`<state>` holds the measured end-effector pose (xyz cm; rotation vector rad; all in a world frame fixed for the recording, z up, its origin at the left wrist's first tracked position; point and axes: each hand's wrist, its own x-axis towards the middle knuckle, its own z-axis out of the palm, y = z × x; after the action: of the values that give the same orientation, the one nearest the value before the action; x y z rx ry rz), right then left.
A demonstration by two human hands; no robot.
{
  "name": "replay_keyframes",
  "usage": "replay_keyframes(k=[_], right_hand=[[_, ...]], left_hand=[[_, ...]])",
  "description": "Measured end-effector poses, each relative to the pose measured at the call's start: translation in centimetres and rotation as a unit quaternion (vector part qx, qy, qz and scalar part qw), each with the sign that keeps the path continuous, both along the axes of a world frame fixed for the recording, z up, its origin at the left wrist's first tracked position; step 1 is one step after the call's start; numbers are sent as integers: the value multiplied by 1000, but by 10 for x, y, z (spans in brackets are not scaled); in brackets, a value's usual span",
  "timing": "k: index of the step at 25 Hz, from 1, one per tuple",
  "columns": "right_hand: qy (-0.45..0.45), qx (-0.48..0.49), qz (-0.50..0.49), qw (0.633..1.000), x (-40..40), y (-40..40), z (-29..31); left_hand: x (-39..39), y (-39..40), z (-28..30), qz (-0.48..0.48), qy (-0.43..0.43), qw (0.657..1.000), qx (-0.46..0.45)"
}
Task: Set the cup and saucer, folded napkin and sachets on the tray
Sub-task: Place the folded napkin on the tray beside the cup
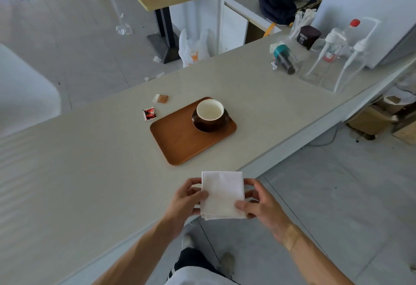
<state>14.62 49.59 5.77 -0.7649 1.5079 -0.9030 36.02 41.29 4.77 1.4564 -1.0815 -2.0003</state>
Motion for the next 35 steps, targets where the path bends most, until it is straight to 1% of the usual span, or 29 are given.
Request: replay_keyframes(k=[7,13,19,22,26,30,35], right_hand=[[3,9,20,1000,-9,-39,-10],[54,16,73,996,-11,-102,-18],[97,36,150,983,13,-162,-33],[119,36,177,976,28,-186,-43],[138,33,204,969,40,-214,-54],[151,42,234,959,40,-246,-67],[226,40,285,931,37,-277,-78]], left_hand=[[-9,-22,-10,34,-40,999,-5],[-4,-58,-16,83,-34,996,-10],[18,-88,-32,154,-72,985,8],[30,-98,-44,180,-85,980,6],[37,-110,-53,222,-123,967,3],[35,-122,-57,227,-173,958,-7],[23,-140,-56,199,-213,956,-35]])
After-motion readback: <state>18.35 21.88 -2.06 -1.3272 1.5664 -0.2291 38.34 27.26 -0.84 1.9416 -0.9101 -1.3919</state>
